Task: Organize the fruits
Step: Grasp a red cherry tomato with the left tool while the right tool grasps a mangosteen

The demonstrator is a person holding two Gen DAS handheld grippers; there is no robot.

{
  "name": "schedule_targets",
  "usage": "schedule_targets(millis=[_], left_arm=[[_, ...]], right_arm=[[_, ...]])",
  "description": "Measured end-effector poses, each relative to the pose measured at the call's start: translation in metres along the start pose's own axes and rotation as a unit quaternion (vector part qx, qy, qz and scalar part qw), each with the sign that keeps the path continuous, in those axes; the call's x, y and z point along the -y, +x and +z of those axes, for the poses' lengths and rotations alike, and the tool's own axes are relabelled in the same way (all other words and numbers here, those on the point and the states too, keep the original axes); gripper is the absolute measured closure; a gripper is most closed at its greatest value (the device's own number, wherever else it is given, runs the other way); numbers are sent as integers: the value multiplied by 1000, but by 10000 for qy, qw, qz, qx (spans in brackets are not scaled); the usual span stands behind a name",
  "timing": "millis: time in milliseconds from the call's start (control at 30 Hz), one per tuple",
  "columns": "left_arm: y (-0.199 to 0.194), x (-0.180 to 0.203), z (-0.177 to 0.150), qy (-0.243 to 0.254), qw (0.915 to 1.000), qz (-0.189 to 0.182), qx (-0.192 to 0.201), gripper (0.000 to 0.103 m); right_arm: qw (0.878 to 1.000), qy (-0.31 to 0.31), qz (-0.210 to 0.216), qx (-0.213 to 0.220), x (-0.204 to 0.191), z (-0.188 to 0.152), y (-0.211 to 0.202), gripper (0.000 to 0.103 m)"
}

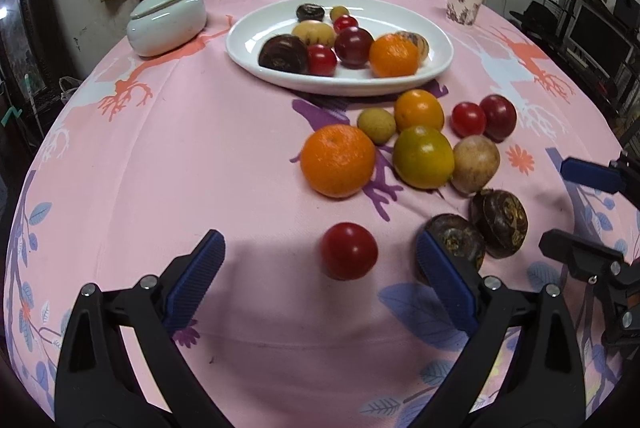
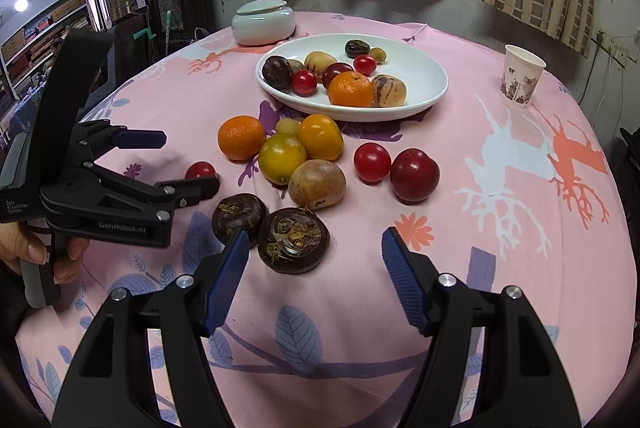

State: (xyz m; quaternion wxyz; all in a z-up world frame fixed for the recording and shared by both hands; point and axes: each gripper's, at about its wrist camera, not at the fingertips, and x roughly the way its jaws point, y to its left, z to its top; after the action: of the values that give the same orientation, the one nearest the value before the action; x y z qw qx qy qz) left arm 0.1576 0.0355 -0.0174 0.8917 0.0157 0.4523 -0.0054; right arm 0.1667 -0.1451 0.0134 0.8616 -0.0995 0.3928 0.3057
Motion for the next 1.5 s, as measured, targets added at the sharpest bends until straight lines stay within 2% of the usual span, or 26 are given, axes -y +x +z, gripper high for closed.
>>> schedule_targets(millis=[167,300,500,600,633,667,700,967,1433,1500], left_arm=[[3,-1,0,-61,9999,-136,-45,15],[7,-1,-1,-82,9996,-216,-148,26],[10,0,-2,-66,9995,-219,-220,29],[12,1,-3,-35,9993,-263,-270,45],[12,2,-3,16,9996,-191,-223,56],[11,2,-3,56,9996,-188,-188,62],[10,2,-3,54,9996,-237,-167,73],[2,0,0,-45,9996,-290,-46,74],[-3,2,1,15,9992,-409,5,74],[-4,1,1,-13,9991,-432,20,74]], right_arm=[[10000,-7,5,3,0,0,-1,34],[10000,-24,4,-16,-1,0,0,34],[10000,-25,10,-31,-1,0,0,34],[10000,-47,15,-69,-2,-1,2,34],[9999,-55,14,-84,-2,-1,3,34],[9999,-71,10,-107,-2,-2,4,34],[9999,-85,4,-126,-3,-2,5,34],[9996,-182,19,-219,-8,-5,10,34],[9975,-186,-279,-624,-9,-14,38,34],[9982,-32,-216,-553,-6,-14,41,30]])
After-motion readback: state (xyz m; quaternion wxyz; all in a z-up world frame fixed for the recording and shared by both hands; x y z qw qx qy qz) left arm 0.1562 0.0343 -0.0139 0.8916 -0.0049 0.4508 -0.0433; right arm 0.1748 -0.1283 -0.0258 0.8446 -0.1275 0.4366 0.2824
